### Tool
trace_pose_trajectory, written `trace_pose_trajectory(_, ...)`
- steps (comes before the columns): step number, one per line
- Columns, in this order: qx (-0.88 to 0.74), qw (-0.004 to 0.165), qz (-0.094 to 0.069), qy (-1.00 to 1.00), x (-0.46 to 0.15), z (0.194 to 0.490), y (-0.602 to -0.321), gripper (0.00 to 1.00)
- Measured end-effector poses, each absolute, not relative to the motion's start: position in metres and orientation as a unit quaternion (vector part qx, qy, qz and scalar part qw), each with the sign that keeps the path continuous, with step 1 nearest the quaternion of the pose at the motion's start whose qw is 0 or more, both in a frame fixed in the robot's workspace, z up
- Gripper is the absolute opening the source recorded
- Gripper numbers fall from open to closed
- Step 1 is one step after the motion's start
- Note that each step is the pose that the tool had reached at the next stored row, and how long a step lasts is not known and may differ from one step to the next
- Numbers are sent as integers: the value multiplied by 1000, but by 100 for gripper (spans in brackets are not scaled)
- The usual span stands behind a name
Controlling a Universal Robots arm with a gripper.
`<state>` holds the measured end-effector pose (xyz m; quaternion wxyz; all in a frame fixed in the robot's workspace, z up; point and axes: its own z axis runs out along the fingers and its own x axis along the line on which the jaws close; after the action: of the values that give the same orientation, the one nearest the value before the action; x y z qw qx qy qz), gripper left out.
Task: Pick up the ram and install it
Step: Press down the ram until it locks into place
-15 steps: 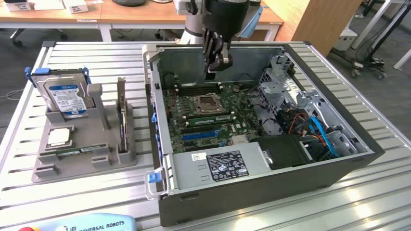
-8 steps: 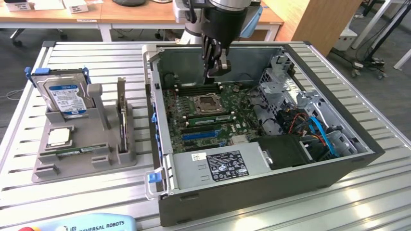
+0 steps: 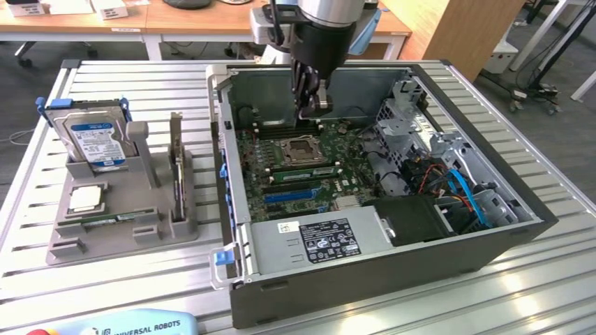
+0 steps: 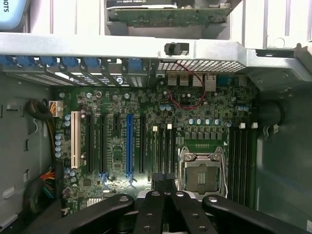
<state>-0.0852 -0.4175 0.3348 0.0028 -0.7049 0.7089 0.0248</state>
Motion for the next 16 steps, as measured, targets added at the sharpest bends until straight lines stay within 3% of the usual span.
trace_pose_trajectory(16, -705, 3, 25, 709, -84, 320, -418, 10)
